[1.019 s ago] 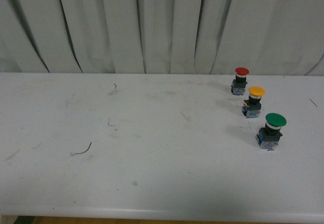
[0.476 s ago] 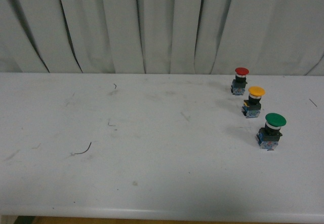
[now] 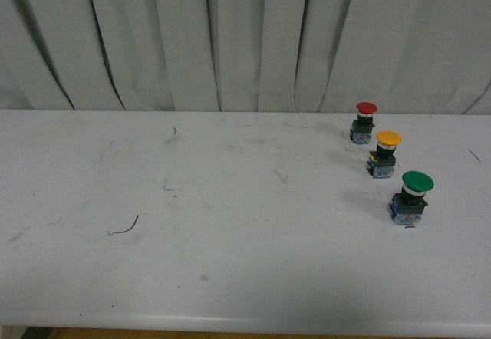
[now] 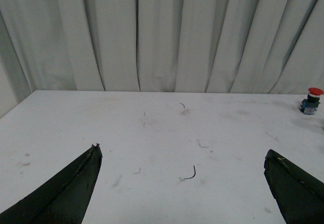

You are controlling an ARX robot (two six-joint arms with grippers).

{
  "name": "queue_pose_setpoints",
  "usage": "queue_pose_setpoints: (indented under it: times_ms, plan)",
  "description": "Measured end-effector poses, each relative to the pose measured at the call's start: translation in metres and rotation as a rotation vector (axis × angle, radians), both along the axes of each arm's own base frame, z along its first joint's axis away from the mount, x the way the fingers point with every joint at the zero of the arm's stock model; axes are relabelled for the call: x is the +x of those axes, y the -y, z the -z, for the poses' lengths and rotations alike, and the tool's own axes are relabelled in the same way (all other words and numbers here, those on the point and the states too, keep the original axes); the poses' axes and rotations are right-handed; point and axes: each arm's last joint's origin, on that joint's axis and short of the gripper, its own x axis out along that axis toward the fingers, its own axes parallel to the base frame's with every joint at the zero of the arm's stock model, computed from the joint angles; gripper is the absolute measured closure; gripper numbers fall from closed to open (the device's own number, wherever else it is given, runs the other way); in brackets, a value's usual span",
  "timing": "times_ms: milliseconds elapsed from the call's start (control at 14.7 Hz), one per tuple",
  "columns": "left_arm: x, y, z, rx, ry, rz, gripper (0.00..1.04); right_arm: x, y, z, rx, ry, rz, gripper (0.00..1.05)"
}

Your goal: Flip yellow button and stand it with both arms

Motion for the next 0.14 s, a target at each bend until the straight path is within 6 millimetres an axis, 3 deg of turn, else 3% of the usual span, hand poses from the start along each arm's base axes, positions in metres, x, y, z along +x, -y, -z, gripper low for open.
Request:
queue_pose_setpoints:
  times_ms: [136]
  plan:
    - [0.0000,0.0000,0.0000,0.000,0.000,0.000,0.07,0.0000,0.0000,0.0000,0.000,0.000,0.000,0.06]
